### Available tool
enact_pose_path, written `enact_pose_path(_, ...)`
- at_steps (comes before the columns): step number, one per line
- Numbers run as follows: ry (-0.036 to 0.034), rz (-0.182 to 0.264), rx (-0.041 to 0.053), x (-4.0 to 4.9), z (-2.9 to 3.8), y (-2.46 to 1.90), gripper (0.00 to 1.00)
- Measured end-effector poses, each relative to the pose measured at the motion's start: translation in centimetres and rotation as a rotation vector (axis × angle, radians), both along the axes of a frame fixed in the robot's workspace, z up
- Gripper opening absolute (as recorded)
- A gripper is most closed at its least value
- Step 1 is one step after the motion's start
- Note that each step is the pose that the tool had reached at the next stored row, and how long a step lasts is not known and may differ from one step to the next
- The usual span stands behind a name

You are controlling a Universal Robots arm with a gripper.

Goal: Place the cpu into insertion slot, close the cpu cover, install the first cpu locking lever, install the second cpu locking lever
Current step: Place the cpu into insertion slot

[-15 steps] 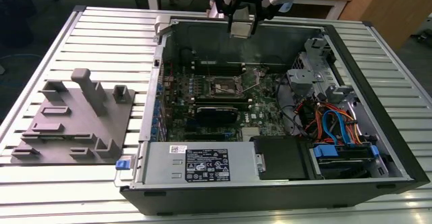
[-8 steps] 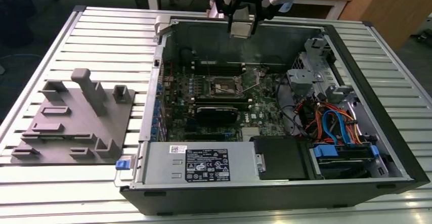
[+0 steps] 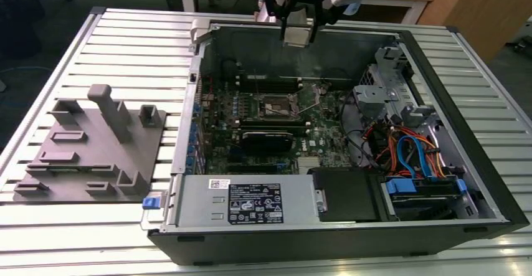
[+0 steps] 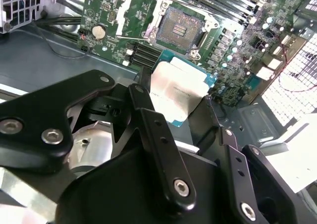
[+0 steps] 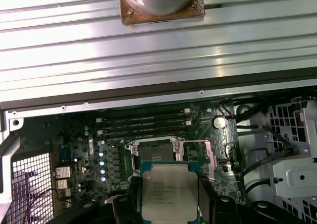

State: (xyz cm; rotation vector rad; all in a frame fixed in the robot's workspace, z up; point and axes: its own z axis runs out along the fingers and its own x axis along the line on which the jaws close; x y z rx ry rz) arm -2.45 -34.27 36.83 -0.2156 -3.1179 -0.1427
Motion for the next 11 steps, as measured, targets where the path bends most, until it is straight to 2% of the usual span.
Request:
enact_pose_path(8,0.0001,-0.096,0.0000,0.00,-0.04,0.00,0.54)
enact_pose_path(11,0.0001,-0.112,0.0000,-0.05,-0.05,0.00,0.54)
